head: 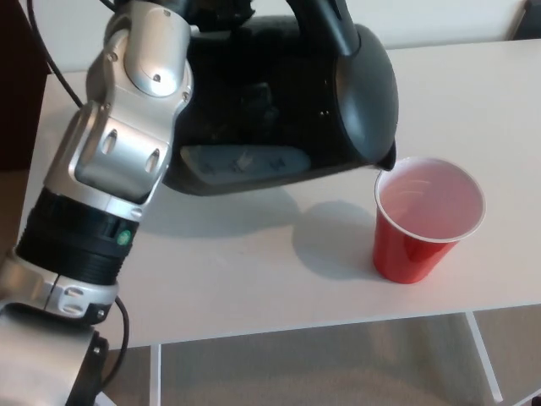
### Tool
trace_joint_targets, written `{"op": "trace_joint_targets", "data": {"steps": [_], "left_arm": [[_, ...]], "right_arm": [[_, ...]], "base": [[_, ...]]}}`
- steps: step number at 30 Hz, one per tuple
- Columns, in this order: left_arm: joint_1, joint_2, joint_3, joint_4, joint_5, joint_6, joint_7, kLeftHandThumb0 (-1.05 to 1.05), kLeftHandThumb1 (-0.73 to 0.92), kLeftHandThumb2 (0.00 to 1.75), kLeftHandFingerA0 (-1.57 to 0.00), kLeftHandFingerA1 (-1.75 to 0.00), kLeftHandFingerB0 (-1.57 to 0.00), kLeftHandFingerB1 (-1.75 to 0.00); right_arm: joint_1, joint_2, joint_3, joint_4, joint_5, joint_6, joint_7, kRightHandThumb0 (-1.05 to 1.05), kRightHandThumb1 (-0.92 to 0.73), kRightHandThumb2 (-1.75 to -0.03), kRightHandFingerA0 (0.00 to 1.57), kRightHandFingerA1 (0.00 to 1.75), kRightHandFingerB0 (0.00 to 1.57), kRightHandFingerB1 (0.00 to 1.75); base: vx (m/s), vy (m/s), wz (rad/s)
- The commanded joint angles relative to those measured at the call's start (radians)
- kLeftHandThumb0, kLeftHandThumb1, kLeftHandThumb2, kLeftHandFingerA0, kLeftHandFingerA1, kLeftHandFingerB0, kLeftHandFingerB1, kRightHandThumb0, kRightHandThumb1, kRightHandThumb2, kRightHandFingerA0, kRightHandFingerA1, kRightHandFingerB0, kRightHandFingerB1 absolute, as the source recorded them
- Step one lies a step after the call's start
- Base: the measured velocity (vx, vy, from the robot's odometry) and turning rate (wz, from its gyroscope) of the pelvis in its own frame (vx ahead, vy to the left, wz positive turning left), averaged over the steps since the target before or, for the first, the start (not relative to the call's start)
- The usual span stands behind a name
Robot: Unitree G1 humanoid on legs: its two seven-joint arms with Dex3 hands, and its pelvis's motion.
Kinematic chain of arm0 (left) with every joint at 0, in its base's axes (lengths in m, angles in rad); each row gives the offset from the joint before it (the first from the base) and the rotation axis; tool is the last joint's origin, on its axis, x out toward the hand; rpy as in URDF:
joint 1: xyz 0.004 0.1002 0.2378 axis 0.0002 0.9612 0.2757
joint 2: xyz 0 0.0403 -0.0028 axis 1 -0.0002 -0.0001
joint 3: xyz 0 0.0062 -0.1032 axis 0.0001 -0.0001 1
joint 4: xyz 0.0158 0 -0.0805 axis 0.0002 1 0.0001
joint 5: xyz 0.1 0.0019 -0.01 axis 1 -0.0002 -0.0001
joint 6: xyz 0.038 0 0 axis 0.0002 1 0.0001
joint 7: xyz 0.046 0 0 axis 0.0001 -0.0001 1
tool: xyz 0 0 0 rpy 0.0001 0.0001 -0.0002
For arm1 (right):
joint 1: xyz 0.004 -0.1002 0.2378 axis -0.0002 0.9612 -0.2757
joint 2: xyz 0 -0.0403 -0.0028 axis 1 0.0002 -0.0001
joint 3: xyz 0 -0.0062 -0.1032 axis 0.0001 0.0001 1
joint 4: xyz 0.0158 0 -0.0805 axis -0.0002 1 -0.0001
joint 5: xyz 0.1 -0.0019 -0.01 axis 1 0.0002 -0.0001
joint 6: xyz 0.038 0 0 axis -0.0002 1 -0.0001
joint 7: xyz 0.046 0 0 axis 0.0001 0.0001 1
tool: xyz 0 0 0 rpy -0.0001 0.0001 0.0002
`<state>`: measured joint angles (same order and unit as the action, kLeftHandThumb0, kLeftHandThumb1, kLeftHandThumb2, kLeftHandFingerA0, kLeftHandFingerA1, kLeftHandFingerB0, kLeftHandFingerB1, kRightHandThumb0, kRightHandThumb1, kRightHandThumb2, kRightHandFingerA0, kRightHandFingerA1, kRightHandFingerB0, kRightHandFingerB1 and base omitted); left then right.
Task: The robot walk towards a table in front and uses its left hand to pick up the pot from the base and pour water to the cup on the right hand side
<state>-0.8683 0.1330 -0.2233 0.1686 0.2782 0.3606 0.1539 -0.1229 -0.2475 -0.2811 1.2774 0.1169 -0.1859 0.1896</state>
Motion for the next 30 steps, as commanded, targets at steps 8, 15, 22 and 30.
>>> {"op": "trace_joint_targets", "data": {"steps": [8, 15, 22, 30], "left_arm": [[-0.088, 0.038, 0.059, 0.009, 0.04, -0.105, 0.008, -0.11, 0.76, 0.72, -1.01, -1.46, -0.8, -1.14], [-0.079, 0.022, 0.043, -0.018, 0.054, -0.109, 0.007, -0.09, 0.73, 0.71, -0.94, -1.44, -0.77, -1.21], [-0.075, 0.023, -0.055, -0.04, 0.15, -0.183, 0.032, -0.03, 0.76, 0.59, -0.81, -1.75, -0.59, -1.52], [-0.087, 0.03, -0.149, -0.056, 0.245, -0.225, 0.045, -0.1, 0.72, 0.57, -0.77, -1.73, -0.67, -1.38]], "right_arm": [[0.005, -0.024, 0.007, 0.0, -0.009, 0.012, 0.005, -0.32, -0.53, -0.55, 0.69, 0.49, 0.58, 0.44], [0.008, -0.022, 0.013, 0.001, -0.016, 0.007, 0.0, -0.33, -0.55, -0.56, 0.68, 0.48, 0.57, 0.44], [0.005, -0.029, 0.035, 0.003, -0.038, 0.011, -0.018, -0.35, -0.55, -0.56, 0.71, 0.47, 0.6, 0.43], [0.002, -0.03, 0.053, 0.003, -0.051, 0.006, -0.033, -0.35, -0.55, -0.55, 0.72, 0.48, 0.61, 0.44]], "base": [[0.0, 0.0, 0.0], [0.0, 0.0, 0.0], [0.0, 0.0, 0.0], [0.0, 0.0, 0.0]]}}
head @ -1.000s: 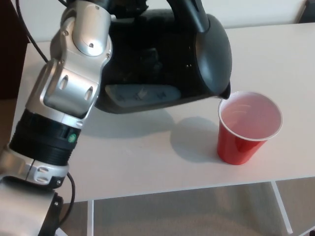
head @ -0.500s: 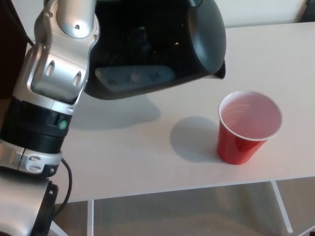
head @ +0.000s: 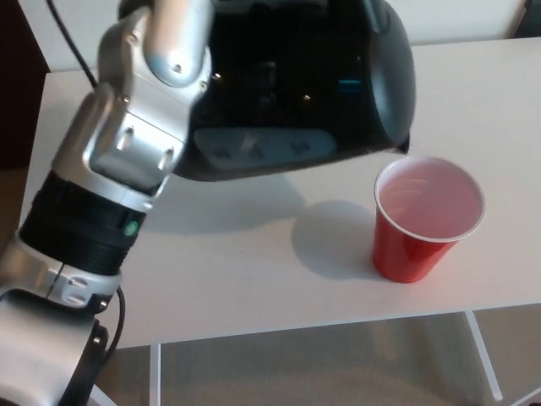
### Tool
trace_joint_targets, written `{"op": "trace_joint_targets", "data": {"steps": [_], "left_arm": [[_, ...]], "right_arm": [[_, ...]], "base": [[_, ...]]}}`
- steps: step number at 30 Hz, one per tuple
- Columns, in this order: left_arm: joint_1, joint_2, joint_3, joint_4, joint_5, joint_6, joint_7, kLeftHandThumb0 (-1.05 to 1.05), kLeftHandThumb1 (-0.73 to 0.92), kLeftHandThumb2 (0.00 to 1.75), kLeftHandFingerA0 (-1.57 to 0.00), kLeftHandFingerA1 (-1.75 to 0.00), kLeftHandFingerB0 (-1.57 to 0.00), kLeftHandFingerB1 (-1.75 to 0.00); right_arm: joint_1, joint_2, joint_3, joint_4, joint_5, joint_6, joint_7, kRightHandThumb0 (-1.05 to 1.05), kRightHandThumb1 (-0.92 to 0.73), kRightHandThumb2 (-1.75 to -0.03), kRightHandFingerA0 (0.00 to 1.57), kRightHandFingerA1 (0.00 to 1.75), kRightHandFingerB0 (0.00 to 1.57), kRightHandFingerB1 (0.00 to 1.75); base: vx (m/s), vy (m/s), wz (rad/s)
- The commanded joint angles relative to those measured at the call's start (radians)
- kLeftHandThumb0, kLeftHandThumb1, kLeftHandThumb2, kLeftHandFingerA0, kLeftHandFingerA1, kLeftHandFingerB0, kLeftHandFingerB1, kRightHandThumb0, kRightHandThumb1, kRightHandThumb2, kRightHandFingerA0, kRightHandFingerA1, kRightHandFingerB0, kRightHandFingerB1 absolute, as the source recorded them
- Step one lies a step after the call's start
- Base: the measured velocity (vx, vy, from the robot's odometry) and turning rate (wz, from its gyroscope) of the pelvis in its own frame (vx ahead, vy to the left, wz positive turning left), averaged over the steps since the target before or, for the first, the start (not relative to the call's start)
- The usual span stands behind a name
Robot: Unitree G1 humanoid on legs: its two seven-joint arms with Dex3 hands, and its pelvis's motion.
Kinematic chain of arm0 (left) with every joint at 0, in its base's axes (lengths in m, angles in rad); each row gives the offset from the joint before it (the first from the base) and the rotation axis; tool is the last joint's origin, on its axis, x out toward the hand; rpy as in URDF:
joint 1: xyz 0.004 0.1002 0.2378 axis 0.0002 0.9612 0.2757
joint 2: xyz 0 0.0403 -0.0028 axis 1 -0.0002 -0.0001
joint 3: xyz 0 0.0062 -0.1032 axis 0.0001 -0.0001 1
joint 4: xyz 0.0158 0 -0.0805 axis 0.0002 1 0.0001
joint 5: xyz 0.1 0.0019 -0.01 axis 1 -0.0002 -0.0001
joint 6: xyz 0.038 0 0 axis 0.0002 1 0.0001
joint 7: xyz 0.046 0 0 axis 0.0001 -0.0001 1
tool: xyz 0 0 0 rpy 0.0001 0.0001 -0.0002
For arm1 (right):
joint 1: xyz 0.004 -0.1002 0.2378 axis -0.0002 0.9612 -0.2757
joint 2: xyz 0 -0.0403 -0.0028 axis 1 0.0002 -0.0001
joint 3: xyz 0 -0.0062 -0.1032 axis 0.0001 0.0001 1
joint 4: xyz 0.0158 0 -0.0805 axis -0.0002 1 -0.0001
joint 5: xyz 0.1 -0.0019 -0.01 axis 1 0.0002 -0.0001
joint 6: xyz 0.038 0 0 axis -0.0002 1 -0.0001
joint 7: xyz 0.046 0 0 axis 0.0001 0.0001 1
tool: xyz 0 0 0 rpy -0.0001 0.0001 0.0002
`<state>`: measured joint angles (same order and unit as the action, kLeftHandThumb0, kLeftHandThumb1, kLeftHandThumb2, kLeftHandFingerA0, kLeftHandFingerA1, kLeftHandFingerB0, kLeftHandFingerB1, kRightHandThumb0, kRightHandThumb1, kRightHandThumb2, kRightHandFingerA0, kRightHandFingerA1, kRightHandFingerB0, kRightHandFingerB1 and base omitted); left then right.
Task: The robot walk towards a table in front and uses its left hand to pick up the pot from the base and pour water to the cup on the right hand side
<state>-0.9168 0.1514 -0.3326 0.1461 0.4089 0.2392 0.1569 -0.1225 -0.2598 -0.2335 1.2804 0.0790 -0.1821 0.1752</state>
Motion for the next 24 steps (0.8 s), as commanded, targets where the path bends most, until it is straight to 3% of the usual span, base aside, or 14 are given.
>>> {"op": "trace_joint_targets", "data": {"steps": [1, 5, 6, 7, 10, 11, 12, 13, 14, 19, 20, 22, 24], "left_arm": [[-0.046, 0.009, -0.06, -0.037, 0.133, -0.116, 0.041, -0.1, 0.72, 0.57, -0.77, -1.73, -0.67, -1.38], [-0.065, 0.021, -0.097, -0.014, 0.188, -0.162, 0.065, -0.12, 0.7, 0.59, -0.72, -1.67, -0.68, -1.41], [-0.077, 0.023, -0.119, -0.009, 0.212, -0.176, 0.067, -0.14, 0.64, 0.57, -0.76, -1.65, -0.71, -1.28], [-0.084, 0.023, -0.13, -0.003, 0.225, -0.188, 0.069, -0.19, 0.6, 0.59, -0.81, -1.62, -0.82, -0.81], [-0.088, 0.02, -0.131, 0.007, 0.233, -0.201, 0.074, -0.19, 0.6, 0.59, -0.81, -1.62, -0.82, -0.81], [-0.099, 0.025, -0.145, 0.023, 0.26, -0.218, 0.091, -0.2, 0.49, 0.84, -1.16, -1.38, -0.76, -1.13], [-0.107, 0.027, -0.151, 0.033, 0.276, -0.229, 0.102, -0.12, 0.61, 0.56, -0.87, -1.74, -0.78, -1.39], [-0.109, 0.027, -0.151, 0.039, 0.281, -0.236, 0.106, -0.12, 0.61, 0.56, -0.87, -1.74, -0.78, -1.39], [-0.114, 0.027, -0.151, 0.05, 0.287, -0.248, 0.114, -0.18, 0.51, 0.86, -1.14, -1.35, -0.77, -1.08], [-0.115, 0.02, -0.141, 0.064, 0.3, -0.269, 0.118, -0.18, 0.51, 0.86, -1.14, -1.35, -0.77, -1.08], [-0.124, 0.029, -0.144, 0.071, 0.318, -0.278, 0.124, -0.14, 0.68, 0.59, -0.81, -1.75, -0.62, -1.48], [-0.135, 0.035, -0.147, 0.085, 0.341, -0.296, 0.139, -0.13, 0.67, 0.59, -0.81, -1.75, -0.56, -1.58], [-0.144, 0.037, -0.149, 0.096, 0.362, -0.302, 0.15, -0.14, 0.65, 0.59, -0.8, -1.75, -0.58, -1.5]], "right_arm": [[0.001, -0.017, 0.003, 0.001, -0.01, 0.002, -0.017, -0.35, -0.55, -0.55, 0.72, 0.48, 0.61, 0.44], [-0.001, -0.017, 0.002, 0.0, -0.008, 0.002, -0.012, -0.34, -0.55, -0.56, 0.71, 0.48, 0.59, 0.44], [-0.003, -0.02, 0.008, -0.001, -0.015, 0.001, -0.011, -0.37, -0.53, -0.55, 0.71, 0.48, 0.59, 0.43], [-0.003, -0.021, 0.011, -0.002, -0.018, 0.0, -0.012, -0.36, -0.53, -0.55, 0.72, 0.48, 0.59, 0.43], [-0.003, -0.021, 0.013, -0.003, -0.018, -0.001, -0.013, -0.36, -0.53, -0.55, 0.72, 0.48, 0.59, 0.43], [-0.003, -0.023, 0.017, -0.005, -0.021, -0.004, -0.009, -0.38, -0.53, -0.55, 0.73, 0.47, 0.6, 0.43], [-0.004, -0.025, 0.022, -0.005, -0.026, -0.007, -0.01, -0.39, -0.53, -0.55, 0.75, 0.48, 0.6, 0.43], [-0.004, -0.026, 0.026, -0.004, -0.031, -0.009, -0.012, -0.39, -0.53, -0.55, 0.75, 0.48, 0.6, 0.43], [-0.007, -0.027, 0.032, -0.002, -0.038, -0.004, -0.021, -0.44, -0.44, -0.75, 0.7, 0.59, 0.56, 0.54], [-0.008, -0.028, 0.036, -0.001, -0.041, -0.002, -0.025, -0.44, -0.44, -0.75, 0.7, 0.59, 0.56, 0.54], [-0.006, -0.027, 0.035, -0.004, -0.04, -0.008, -0.021, -0.38, -0.54, -0.56, 0.78, 0.48, 0.62, 0.43], [-0.004, -0.029, 0.036, -0.004, -0.042, -0.008, -0.016, -0.38, -0.55, -0.56, 0.77, 0.48, 0.61, 0.43], [-0.004, -0.031, 0.039, -0.002, -0.046, -0.006, -0.017, -0.39, -0.55, -0.56, 0.77, 0.48, 0.61, 0.43]], "base": [[0.0, 0.0, 0.0], [0.0, 0.0, 0.0], [0.0, 0.0, 0.0], [0.0, 0.0, 0.0], [0.0, 0.0, 0.0], [0.0, 0.0, 0.0], [0.0, 0.0, 0.0], [0.0, 0.0, 0.0], [0.0, 0.0, 0.0], [0.0, 0.0, 0.0], [0.0, 0.0, 0.0], [0.0, 0.0, 0.0], [0.0, 0.0, 0.0]]}}
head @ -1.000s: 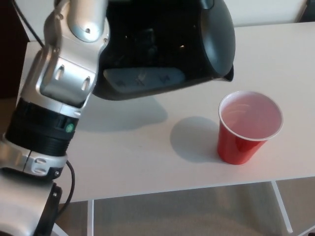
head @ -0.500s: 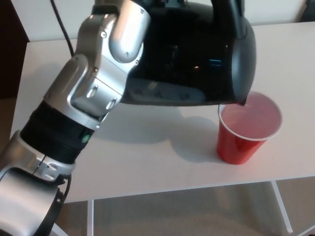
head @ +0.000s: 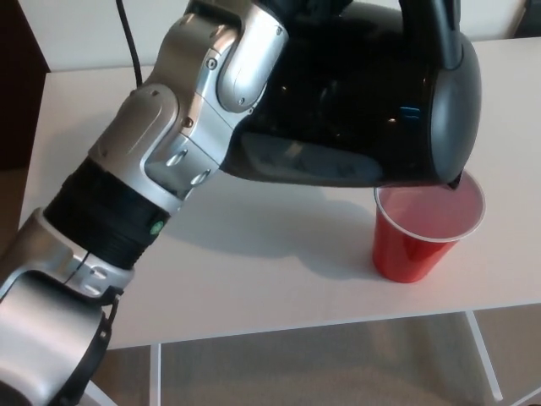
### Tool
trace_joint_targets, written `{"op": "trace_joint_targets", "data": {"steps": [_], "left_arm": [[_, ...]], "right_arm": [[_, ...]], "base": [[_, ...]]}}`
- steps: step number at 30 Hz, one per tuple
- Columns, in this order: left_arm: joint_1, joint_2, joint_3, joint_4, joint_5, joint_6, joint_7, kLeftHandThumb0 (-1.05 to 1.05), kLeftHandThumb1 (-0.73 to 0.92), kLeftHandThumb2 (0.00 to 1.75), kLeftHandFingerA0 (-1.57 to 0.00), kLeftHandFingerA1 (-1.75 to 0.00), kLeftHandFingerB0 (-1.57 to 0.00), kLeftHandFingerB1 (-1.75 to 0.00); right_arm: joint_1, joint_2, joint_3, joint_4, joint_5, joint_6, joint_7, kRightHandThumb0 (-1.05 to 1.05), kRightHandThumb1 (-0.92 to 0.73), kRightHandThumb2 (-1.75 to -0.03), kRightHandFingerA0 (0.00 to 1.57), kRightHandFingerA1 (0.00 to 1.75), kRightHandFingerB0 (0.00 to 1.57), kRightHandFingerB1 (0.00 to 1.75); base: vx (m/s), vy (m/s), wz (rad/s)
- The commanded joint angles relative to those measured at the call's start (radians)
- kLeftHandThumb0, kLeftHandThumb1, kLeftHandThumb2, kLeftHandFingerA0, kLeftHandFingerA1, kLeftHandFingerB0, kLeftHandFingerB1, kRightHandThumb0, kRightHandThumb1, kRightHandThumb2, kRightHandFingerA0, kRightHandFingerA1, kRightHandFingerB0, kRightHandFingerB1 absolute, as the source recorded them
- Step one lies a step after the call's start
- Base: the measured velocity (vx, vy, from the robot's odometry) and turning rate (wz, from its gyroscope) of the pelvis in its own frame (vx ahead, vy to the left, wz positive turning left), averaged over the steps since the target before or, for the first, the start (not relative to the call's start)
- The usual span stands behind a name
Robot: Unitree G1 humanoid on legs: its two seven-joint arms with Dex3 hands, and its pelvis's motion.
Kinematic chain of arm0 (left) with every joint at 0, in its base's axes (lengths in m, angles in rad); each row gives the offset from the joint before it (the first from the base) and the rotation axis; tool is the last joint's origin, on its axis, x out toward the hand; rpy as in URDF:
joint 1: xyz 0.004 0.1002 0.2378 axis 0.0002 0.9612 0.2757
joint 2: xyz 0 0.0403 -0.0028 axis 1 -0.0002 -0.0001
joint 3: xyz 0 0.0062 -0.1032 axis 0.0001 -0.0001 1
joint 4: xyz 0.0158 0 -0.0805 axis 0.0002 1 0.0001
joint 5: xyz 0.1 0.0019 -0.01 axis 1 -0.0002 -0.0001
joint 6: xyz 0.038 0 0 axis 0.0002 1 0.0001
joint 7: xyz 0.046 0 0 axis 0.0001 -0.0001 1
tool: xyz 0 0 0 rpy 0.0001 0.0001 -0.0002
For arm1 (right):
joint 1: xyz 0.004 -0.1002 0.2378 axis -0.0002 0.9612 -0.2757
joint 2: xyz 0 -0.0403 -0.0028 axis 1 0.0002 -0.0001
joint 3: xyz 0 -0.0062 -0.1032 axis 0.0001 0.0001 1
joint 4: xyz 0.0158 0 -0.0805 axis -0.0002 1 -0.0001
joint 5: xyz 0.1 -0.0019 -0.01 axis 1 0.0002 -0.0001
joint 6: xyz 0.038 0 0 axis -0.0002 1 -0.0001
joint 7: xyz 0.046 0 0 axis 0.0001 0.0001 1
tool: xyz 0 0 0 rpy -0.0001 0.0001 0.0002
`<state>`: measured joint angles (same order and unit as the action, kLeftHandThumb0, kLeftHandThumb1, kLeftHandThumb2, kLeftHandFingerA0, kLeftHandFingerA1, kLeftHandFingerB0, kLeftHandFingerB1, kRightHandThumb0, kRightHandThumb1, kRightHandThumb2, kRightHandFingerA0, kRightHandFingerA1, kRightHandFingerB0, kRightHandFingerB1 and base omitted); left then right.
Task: The robot walk towards a table in front and uses its left hand to pick up the pot from the base and pour water to the cup on the right hand side
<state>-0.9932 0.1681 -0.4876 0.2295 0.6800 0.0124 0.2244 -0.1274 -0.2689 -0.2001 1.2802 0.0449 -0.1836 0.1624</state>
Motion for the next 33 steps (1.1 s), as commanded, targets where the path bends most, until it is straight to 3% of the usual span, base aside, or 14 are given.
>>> {"op": "trace_joint_targets", "data": {"steps": [1, 2, 3, 4, 6, 8, 17, 22, 26, 33], "left_arm": [[-0.074, 0.024, 0.006, 0.019, 0.102, -0.082, 0.088, -0.14, 0.65, 0.59, -0.81, -1.75, -0.63, -1.4], [-0.079, 0.027, 0.006, 0.026, 0.109, -0.091, 0.092, -0.14, 0.65, 0.59, -0.81, -1.75, -0.63, -1.4], [-0.089, 0.034, 0.0, 0.034, 0.125, -0.099, 0.102, -0.18, 0.63, 0.57, -0.83, -1.75, -0.76, -1.08], [-0.093, 0.036, -0.002, 0.039, 0.133, -0.104, 0.107, -0.18, 0.63, 0.57, -0.83, -1.75, -0.76, -1.08], [-0.108, 0.041, -0.008, 0.055, 0.153, -0.118, 0.126, -0.28, 0.56, 0.61, -0.9, -1.63, -0.89, -0.59], [-0.122, 0.05, -0.014, 0.065, 0.171, -0.134, 0.135, -0.29, 0.57, 0.57, -0.93, -1.6, -0.87, -0.53], [-0.159, 0.074, -0.026, 0.143, 0.225, -0.261, 0.264, -0.31, 0.54, 0.56, -0.92, -1.58, -0.91, -0.58], [-0.2, 0.093, -0.056, 0.193, 0.287, -0.309, 0.341, -0.3, 0.58, 0.57, -0.82, -1.56, -0.92, -0.61], [-0.208, 0.092, -0.062, 0.191, 0.294, -0.315, 0.328, -0.36, 0.55, 0.57, -0.89, -1.48, -0.93, -0.51], [-0.222, 0.087, -0.067, 0.22, 0.295, -0.369, 0.35, -0.37, 0.52, 0.56, -0.98, -1.56, -0.92, -0.52]], "right_arm": [[0.001, -0.022, 0.006, -0.002, -0.013, -0.004, -0.005, -0.38, -0.55, -0.56, 0.77, 0.48, 0.61, 0.43], [0.001, -0.022, 0.006, -0.003, -0.013, -0.004, -0.005, -0.38, -0.55, -0.56, 0.77, 0.48, 0.61, 0.43], [0.001, -0.021, 0.006, -0.003, -0.013, -0.006, -0.005, -0.39, -0.55, -0.56, 0.77, 0.48, 0.61, 0.43], [0.001, -0.021, 0.006, -0.003, -0.013, -0.007, -0.005, -0.39, -0.55, -0.56, 0.77, 0.48, 0.61, 0.43], [0.002, -0.021, 0.008, -0.004, -0.015, -0.006, -0.004, -0.38, -0.55, -0.55, 0.75, 0.47, 0.61, 0.42], [-0.001, -0.022, 0.007, -0.004, -0.014, -0.005, -0.004, -0.38, -0.55, -0.55, 0.76, 0.47, 0.61, 0.43], [-0.005, -0.021, 0.004, -0.002, -0.012, 0.001, -0.005, -0.37, -0.55, -0.55, 0.77, 0.47, 0.62, 0.43], [-0.007, -0.021, 0.009, -0.008, -0.015, 0.0, 0.001, -0.39, -0.56, -0.56, 0.76, 0.48, 0.6, 0.43], [-0.01, -0.019, 0.004, -0.006, -0.01, 0.0, -0.001, -0.37, -0.54, -0.55, 0.76, 0.48, 0.61, 0.43], [-0.019, -0.023, 0.009, -0.004, -0.018, 0.001, -0.005, -0.37, -0.55, -0.56, 0.77, 0.48, 0.6, 0.42]], "base": [[0.0, 0.0, 0.0], [0.0, 0.0, 0.0], [0.0, 0.0, 0.0], [0.0, 0.0, 0.0], [0.0, 0.0, 0.0], [0.0, 0.0, 0.0], [0.0, 0.0, 0.0], [0.0, 0.0, 0.0], [0.0, 0.0, 0.0], [0.0, 0.0, 0.0]]}}
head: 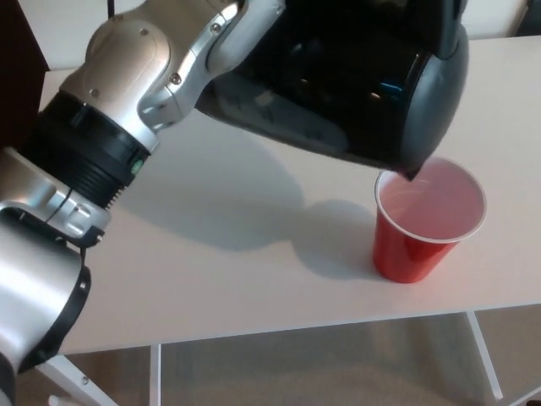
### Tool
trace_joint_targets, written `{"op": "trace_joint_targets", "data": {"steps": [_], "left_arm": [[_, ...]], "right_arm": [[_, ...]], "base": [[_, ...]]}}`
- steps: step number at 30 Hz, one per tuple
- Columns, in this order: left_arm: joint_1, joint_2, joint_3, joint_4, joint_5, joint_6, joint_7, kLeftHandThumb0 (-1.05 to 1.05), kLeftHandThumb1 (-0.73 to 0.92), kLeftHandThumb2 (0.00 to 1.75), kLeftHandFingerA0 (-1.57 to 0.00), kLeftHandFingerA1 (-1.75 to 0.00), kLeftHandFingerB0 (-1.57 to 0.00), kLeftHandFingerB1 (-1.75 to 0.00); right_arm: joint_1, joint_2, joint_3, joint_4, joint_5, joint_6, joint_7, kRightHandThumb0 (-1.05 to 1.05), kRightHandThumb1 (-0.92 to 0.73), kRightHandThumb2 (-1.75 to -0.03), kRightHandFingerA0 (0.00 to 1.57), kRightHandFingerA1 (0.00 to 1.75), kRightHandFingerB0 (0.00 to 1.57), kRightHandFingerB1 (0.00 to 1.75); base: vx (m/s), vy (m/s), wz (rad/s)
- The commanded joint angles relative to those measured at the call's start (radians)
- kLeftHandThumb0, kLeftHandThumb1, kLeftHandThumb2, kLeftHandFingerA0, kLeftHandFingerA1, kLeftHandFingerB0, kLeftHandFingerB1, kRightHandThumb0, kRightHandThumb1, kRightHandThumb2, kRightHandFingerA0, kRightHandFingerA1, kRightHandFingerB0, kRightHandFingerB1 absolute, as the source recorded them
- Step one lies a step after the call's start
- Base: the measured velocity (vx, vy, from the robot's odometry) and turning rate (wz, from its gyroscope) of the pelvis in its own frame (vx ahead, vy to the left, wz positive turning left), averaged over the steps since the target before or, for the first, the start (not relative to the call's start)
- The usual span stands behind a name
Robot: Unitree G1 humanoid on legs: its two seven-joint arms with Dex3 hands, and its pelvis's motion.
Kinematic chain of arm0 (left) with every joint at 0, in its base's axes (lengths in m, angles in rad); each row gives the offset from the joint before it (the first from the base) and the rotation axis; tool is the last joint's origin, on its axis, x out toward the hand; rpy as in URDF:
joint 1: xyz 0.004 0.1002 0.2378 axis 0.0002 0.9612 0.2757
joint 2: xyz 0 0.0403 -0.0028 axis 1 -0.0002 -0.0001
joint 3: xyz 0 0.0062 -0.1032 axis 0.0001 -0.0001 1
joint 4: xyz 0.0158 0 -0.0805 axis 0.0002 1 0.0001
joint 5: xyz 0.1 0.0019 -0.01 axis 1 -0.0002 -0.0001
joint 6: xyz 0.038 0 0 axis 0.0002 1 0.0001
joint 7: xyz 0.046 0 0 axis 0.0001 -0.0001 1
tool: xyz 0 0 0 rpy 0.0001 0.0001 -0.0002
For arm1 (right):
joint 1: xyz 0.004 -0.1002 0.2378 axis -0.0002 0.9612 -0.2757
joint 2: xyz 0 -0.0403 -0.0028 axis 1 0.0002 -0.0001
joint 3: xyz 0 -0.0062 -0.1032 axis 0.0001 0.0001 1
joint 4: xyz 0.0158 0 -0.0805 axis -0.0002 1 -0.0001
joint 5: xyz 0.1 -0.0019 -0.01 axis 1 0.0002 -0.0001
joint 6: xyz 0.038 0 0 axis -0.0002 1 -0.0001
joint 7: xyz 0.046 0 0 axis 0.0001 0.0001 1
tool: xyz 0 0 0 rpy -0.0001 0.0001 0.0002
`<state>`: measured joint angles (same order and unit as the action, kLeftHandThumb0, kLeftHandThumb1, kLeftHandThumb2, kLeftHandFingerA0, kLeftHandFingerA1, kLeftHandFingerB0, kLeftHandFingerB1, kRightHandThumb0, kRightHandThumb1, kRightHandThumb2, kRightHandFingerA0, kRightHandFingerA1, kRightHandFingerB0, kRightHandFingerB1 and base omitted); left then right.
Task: The robot walk towards a table in front and uses its left hand to pick up the pot from the base and pour water to the cup on the right hand side
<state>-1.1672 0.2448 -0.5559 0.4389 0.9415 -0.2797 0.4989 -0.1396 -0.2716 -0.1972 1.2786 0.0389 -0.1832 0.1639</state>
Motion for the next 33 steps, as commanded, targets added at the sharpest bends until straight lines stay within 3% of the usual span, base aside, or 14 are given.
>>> {"op": "trace_joint_targets", "data": {"steps": [1, 4, 9, 10, 11, 24, 33], "left_arm": [[-0.044, 0.01, 0.003, 0.006, 0.026, -0.083, 0.062, -0.37, 0.52, 0.56, -0.98, -1.56, -0.92, -0.52], [-0.04, 0.008, 0.005, -0.001, 0.026, -0.088, 0.048, -0.37, 0.5, 0.58, -1.04, -1.6, -0.9, -0.54], [-0.035, 0.02, -0.001, -0.029, 0.047, -0.084, 0.002, -0.34, 0.51, 0.59, -1.02, -1.61, -0.92, -0.55], [-0.036, 0.023, -0.002, -0.029, 0.05, -0.094, 0.003, -0.33, 0.53, 0.56, -1.02, -1.51, -0.91, -0.53], [-0.038, 0.025, -0.005, -0.026, 0.057, -0.102, 0.011, -0.36, 0.52, 0.59, -1.02, -1.58, -0.91, -0.54], [-0.08, 0.046, -0.041, 0.012, 0.153, -0.12, 0.085, -0.4, 0.5, 0.58, -1.1, -1.6, -0.93, -0.53], [-0.104, 0.062, -0.082, 0.025, 0.227, -0.12, 0.12, -0.37, 0.54, 0.6, -1.01, -1.68, -0.93, -0.65]], "right_arm": [[-0.008, -0.021, 0.01, -0.002, -0.016, 0.001, -0.009, -0.37, -0.55, -0.56, 0.77, 0.48, 0.6, 0.42], [-0.012, -0.022, 0.009, 0.001, -0.014, 0.002, -0.006, -0.37, -0.53, -0.55, 0.77, 0.48, 0.61, 0.43], [-0.014, -0.02, 0.001, 0.003, -0.006, 0.004, -0.003, -0.35, -0.53, -0.56, 0.76, 0.49, 0.62, 0.44], [-0.013, -0.022, 0.009, 0.004, -0.015, 0.002, -0.008, -0.36, -0.54, -0.56, 0.77, 0.48, 0.62, 0.43], [-0.012, -0.022, 0.01, 0.005, -0.016, 0.001, -0.009, -0.36, -0.54, -0.55, 0.77, 0.48, 0.62, 0.43], [-0.012, -0.022, 0.014, 0.004, -0.019, 0.003, -0.008, -0.39, -0.55, -0.56, 0.8, 0.48, 0.61, 0.42], [-0.006, -0.022, 0.021, 0.001, -0.026, -0.005, -0.011, -0.36, -0.55, -0.56, 0.8, 0.49, 0.62, 0.43]], "base": [[0.0, 0.0, 0.0], [0.0, 0.0, 0.0], [0.0, 0.0, 0.0], [0.0, 0.0, 0.0], [0.0, 0.0, 0.0], [0.0, 0.0, 0.0], [0.0, 0.0, 0.0]]}}
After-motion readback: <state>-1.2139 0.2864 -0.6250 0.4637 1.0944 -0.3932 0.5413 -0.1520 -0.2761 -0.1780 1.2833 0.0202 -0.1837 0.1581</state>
